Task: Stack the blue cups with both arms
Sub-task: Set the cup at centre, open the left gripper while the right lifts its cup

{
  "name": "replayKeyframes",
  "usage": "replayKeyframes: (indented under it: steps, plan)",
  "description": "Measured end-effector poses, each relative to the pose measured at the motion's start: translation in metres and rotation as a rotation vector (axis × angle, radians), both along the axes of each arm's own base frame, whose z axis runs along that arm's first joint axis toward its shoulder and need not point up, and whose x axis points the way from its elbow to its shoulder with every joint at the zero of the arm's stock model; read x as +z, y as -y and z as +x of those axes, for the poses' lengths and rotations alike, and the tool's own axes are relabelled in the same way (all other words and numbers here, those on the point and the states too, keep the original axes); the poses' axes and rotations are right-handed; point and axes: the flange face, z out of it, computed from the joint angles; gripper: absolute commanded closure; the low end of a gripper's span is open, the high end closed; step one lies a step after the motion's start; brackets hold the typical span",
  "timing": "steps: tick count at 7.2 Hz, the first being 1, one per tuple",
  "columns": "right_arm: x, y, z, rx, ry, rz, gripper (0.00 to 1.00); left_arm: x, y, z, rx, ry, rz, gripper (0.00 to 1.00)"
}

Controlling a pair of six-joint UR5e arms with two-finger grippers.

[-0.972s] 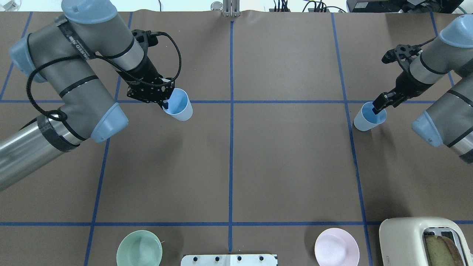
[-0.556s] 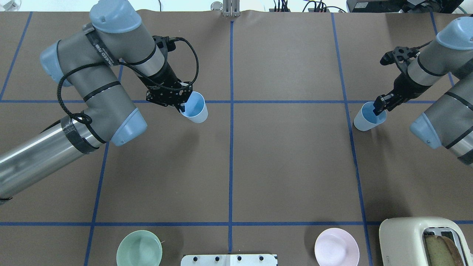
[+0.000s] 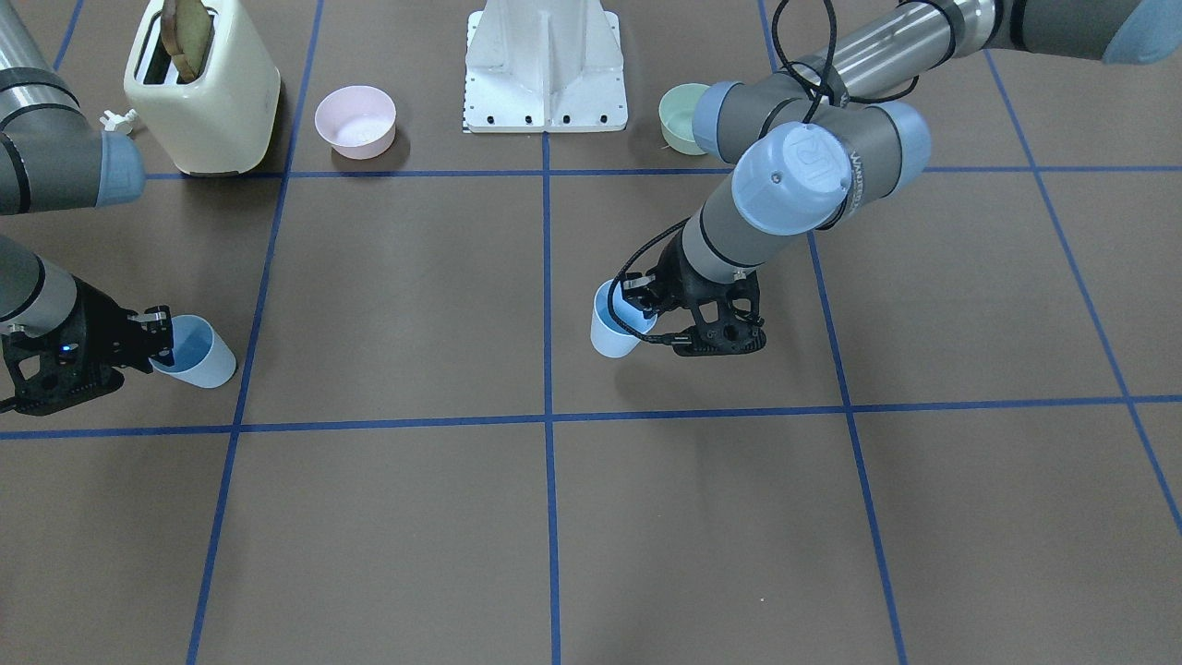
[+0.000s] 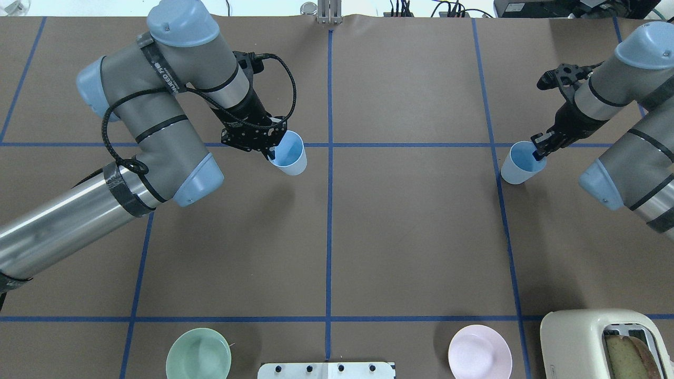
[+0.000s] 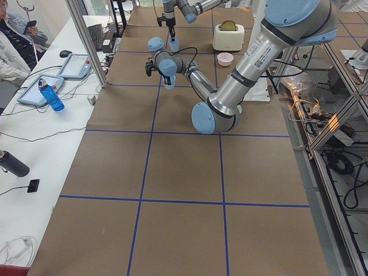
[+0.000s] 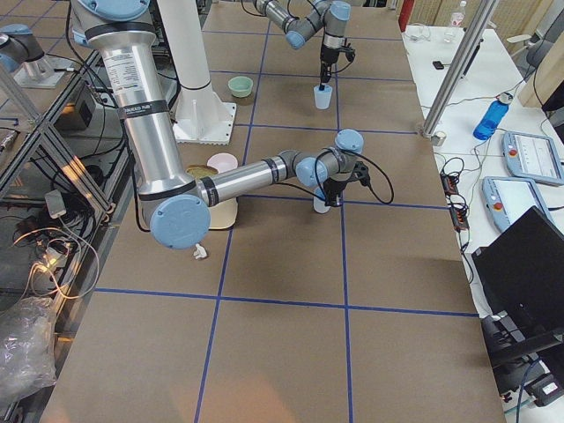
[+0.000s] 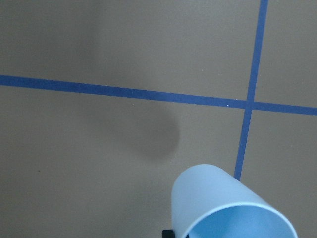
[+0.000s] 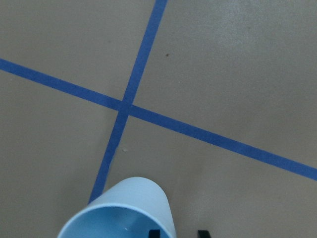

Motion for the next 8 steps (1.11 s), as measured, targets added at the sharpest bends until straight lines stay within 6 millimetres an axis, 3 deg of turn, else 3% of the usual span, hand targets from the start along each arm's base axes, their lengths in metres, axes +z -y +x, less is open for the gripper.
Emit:
replayKeyframes:
  steps: [3,7,8]
  plan:
    - [-0.019,0.005,-0.004,0.011,0.018,0.013,1.0,-0.013,-0.007,0.032,-0.003,0.025,0.029,1.0]
    - [-0.071,0.03,0.001,0.049,0.069,0.038,1.0,-0.019,-0.02,0.086,0.001,0.019,0.09,1.0]
    - [-0.085,0.034,0.0,0.06,0.089,0.031,1.0,-0.021,-0.023,0.094,0.003,0.015,0.101,0.61]
